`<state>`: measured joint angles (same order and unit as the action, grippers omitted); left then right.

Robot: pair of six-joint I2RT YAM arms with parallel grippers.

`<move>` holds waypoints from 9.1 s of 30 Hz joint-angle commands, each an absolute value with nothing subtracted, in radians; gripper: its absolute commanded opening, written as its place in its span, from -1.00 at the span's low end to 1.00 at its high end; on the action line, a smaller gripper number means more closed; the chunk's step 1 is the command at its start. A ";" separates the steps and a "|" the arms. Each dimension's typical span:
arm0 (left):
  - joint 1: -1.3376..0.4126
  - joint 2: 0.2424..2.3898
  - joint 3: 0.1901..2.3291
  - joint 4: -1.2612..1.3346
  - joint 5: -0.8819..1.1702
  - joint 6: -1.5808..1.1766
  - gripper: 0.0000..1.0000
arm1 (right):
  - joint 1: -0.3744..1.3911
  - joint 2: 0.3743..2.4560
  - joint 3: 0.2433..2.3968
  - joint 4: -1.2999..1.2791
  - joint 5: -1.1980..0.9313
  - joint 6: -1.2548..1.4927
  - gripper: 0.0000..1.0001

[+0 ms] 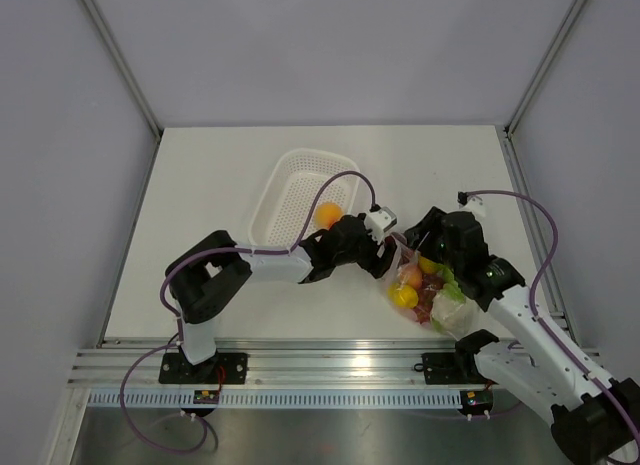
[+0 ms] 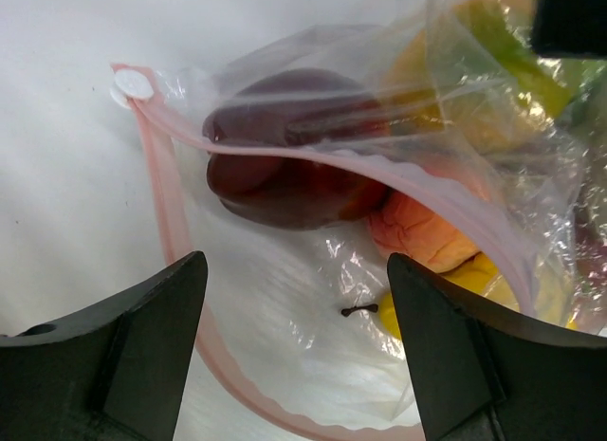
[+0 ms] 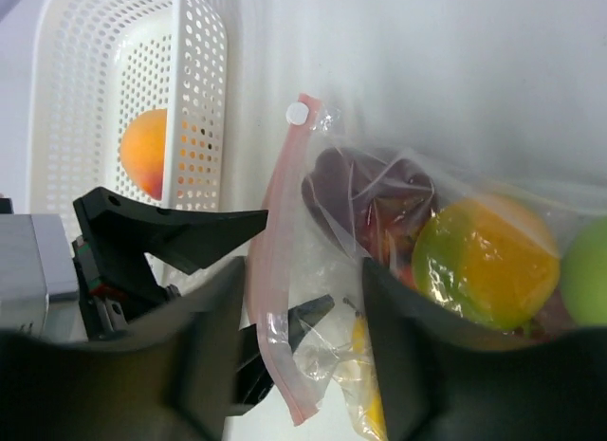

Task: Open the zip-top bag and remove the fake food
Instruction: Pick up the fake fruit from the zipper food storage bag, then place the fake fruit in the bin, then move the zipper food storage bag to the center of the board.

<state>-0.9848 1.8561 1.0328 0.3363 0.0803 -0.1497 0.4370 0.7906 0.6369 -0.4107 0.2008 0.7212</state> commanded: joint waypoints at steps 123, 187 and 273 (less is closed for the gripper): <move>-1.002 1.750 1.287 -0.156 -0.175 -0.222 0.31 | 0.256 1.060 0.683 -0.245 0.051 0.779 -0.06; -0.430 1.349 0.838 0.094 0.100 -0.511 0.98 | 0.255 1.083 0.667 -0.206 -0.025 0.778 0.47; -0.957 1.683 0.862 0.652 0.236 -0.477 0.73 | 0.255 0.746 0.658 -0.986 0.259 1.055 0.96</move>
